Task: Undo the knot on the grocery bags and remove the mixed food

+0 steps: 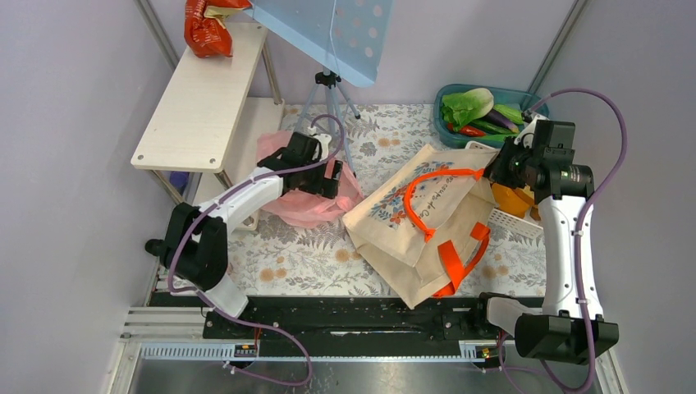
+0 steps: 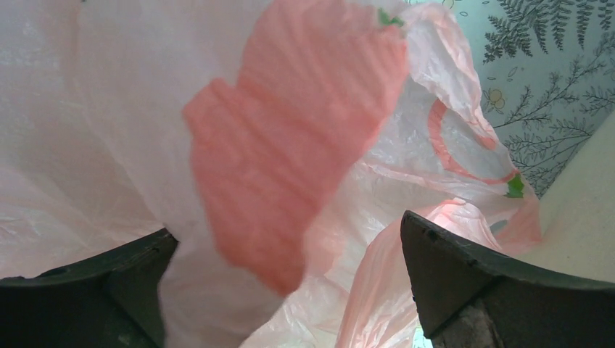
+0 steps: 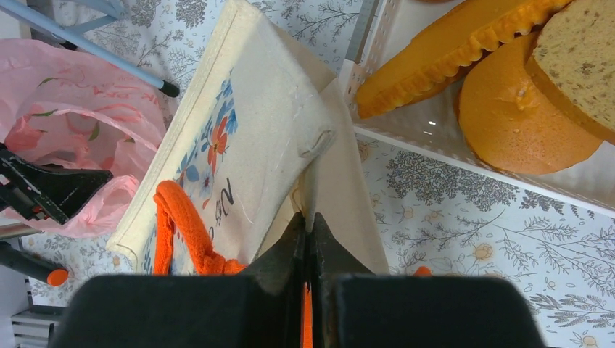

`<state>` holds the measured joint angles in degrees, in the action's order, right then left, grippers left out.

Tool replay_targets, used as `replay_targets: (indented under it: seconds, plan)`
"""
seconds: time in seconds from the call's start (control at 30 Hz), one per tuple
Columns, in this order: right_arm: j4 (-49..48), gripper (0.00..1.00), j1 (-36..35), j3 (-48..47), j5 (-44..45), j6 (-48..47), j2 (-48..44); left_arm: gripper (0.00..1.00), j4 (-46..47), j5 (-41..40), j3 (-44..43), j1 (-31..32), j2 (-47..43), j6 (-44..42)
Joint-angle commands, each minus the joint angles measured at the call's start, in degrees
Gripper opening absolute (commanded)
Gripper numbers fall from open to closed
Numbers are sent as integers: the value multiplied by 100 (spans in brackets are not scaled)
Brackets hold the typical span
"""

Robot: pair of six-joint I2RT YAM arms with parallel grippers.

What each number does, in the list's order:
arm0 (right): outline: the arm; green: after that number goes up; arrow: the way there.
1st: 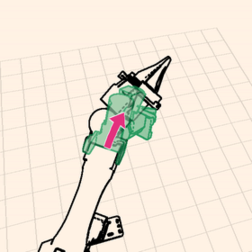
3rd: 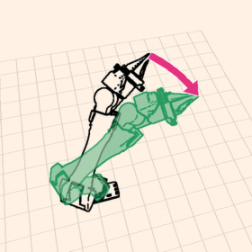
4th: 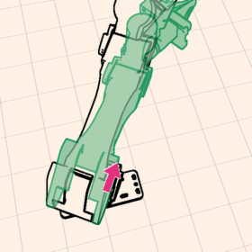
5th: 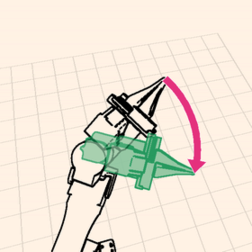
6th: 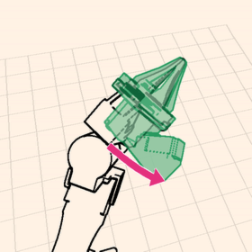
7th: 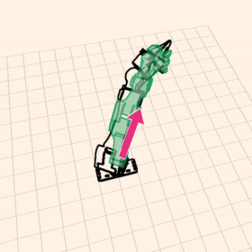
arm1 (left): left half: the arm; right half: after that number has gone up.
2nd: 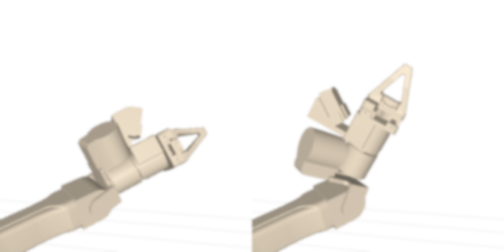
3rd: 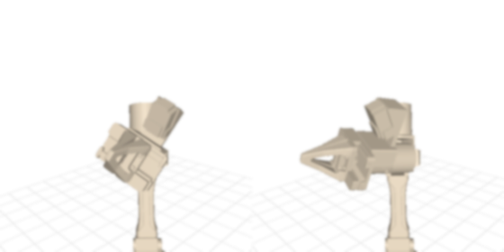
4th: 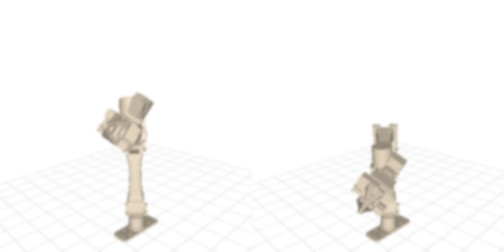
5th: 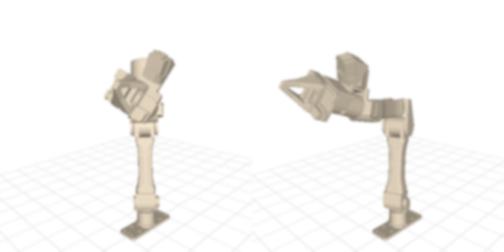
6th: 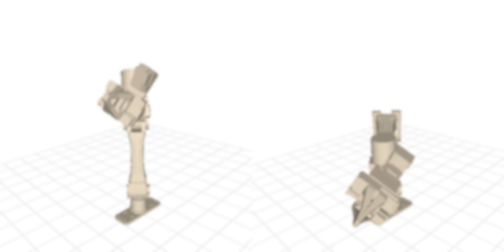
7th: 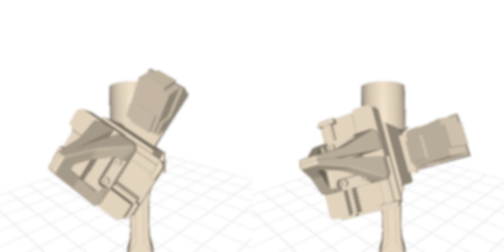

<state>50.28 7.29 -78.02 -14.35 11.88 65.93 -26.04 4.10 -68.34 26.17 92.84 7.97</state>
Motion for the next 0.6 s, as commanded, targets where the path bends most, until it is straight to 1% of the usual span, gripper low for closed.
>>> replay_targets:
  seconds: [0.0,0.1,0.2,0.33,0.47,0.5,0.53,0.57]
  plan:
    - [-303,0,14,-212,-207,70,58,99,41,-608,-94,133,121,25]
    - [-314,0,18,-239,-138,58,128,99,-71,-791,-134,334,246,-100]
    - [-351,0,11,-234,-66,76,179,99,-222,-1137,-188,502,502,-155]
    - [-442,0,-23,-237,-66,132,203,99,-592,-1228,-443,543,1028,48]
    - [-464,0,-76,-279,-58,154,210,98,-773,-1649,-637,631,1333,82]
    - [-496,0,-85,-269,-59,166,202,96,-771,-1663,-657,630,1377,89]
    - [-520,0,-95,-255,-58,193,198,92,-771,-1657,-680,627,1425,103]
    - [-554,0,-108,-243,-59,211,197,84,-759,-1619,-676,634,1468,119]
